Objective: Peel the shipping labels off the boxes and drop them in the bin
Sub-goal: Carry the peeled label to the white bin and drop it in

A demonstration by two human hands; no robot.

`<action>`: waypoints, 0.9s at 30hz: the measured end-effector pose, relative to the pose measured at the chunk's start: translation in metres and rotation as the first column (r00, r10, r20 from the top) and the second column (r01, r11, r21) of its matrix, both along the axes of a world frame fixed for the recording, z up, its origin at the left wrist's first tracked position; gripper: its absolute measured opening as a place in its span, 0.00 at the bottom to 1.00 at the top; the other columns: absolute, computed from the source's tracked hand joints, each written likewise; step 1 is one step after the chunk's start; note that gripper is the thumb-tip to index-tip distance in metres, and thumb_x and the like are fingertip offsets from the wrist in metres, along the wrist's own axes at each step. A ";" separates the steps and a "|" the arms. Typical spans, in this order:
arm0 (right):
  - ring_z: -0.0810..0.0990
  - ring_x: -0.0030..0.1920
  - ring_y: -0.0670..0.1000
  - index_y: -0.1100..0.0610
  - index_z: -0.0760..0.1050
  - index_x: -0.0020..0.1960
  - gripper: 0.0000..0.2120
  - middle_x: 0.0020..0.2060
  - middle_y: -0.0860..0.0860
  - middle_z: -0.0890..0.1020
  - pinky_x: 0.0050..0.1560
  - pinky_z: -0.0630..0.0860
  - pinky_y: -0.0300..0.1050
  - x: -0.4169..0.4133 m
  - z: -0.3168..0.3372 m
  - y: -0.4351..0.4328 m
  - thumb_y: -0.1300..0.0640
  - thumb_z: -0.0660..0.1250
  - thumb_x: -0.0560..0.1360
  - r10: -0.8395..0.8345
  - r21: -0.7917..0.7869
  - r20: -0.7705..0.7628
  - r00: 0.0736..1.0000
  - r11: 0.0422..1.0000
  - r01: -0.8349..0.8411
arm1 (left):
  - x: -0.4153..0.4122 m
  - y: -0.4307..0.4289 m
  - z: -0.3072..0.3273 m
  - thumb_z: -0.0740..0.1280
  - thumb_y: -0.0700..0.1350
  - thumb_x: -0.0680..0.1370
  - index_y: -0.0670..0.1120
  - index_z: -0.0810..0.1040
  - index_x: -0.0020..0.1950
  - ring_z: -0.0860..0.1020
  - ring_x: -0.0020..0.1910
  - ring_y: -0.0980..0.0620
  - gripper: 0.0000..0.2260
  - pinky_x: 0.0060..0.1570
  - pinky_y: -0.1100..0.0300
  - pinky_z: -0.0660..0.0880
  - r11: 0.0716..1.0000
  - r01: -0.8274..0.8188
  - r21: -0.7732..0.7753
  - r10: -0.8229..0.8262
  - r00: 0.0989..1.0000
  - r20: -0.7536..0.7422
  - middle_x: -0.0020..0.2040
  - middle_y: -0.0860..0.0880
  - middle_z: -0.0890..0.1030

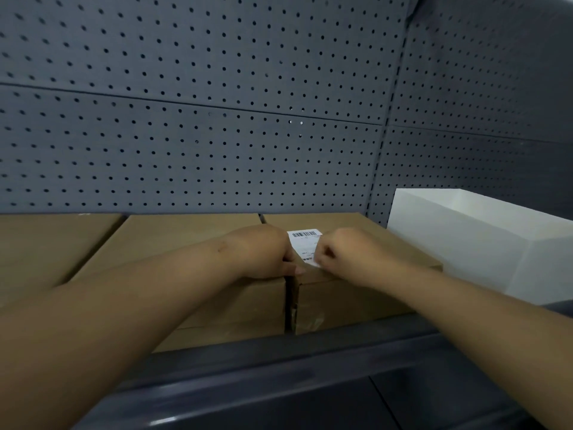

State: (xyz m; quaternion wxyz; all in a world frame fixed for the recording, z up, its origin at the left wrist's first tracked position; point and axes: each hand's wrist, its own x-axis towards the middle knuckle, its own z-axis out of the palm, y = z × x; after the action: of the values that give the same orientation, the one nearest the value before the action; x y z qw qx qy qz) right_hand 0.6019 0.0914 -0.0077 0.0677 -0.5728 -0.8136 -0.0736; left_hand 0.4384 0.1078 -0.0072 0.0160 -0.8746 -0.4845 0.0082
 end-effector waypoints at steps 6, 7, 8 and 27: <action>0.80 0.42 0.57 0.65 0.81 0.44 0.12 0.43 0.59 0.84 0.35 0.70 0.44 0.009 -0.003 0.004 0.57 0.64 0.75 -0.057 -0.032 -0.242 0.969 0.998 0.051 | 0.004 -0.003 0.003 0.57 0.59 0.79 0.46 0.75 0.40 0.69 0.33 0.53 0.18 0.35 0.59 0.66 1.000 -0.014 0.027 0.016 0.998 -0.058 0.32 0.52 0.69; 0.81 0.42 0.55 0.64 0.82 0.44 0.13 0.43 0.57 0.85 0.35 0.69 0.43 0.010 -0.004 0.002 0.56 0.65 0.76 -0.058 -0.032 -0.267 0.962 0.998 0.051 | 0.005 -0.003 0.004 0.58 0.60 0.78 0.47 0.73 0.38 0.67 0.31 0.54 0.19 0.33 0.60 0.64 0.999 -0.020 0.026 0.021 0.998 -0.052 0.31 0.52 0.68; 0.81 0.43 0.54 0.63 0.82 0.43 0.13 0.43 0.55 0.85 0.36 0.69 0.43 0.010 -0.005 0.001 0.54 0.65 0.76 -0.064 -0.040 -0.289 0.955 0.998 0.054 | 0.005 -0.004 0.005 0.58 0.61 0.78 0.46 0.72 0.36 0.66 0.30 0.55 0.20 0.31 0.60 0.62 0.999 -0.024 0.027 0.025 0.999 -0.047 0.30 0.51 0.67; 0.80 0.50 0.53 0.50 0.80 0.47 0.07 0.47 0.47 0.80 0.51 0.74 0.45 0.037 0.021 0.025 0.53 0.63 0.78 -0.075 -0.027 -0.101 0.992 0.997 0.073 | 0.004 -0.003 -0.001 0.57 0.63 0.77 0.46 0.78 0.41 0.72 0.37 0.50 0.22 0.38 0.56 0.69 0.998 -0.005 0.056 0.008 0.999 -0.052 0.37 0.49 0.74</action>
State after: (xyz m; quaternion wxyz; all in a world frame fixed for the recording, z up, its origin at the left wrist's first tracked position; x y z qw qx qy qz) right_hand 0.6389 0.1164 0.0135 0.0995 -0.6063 -0.7881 -0.0373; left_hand 0.4421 0.1053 -0.0080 0.0533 -0.8717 -0.4869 0.0176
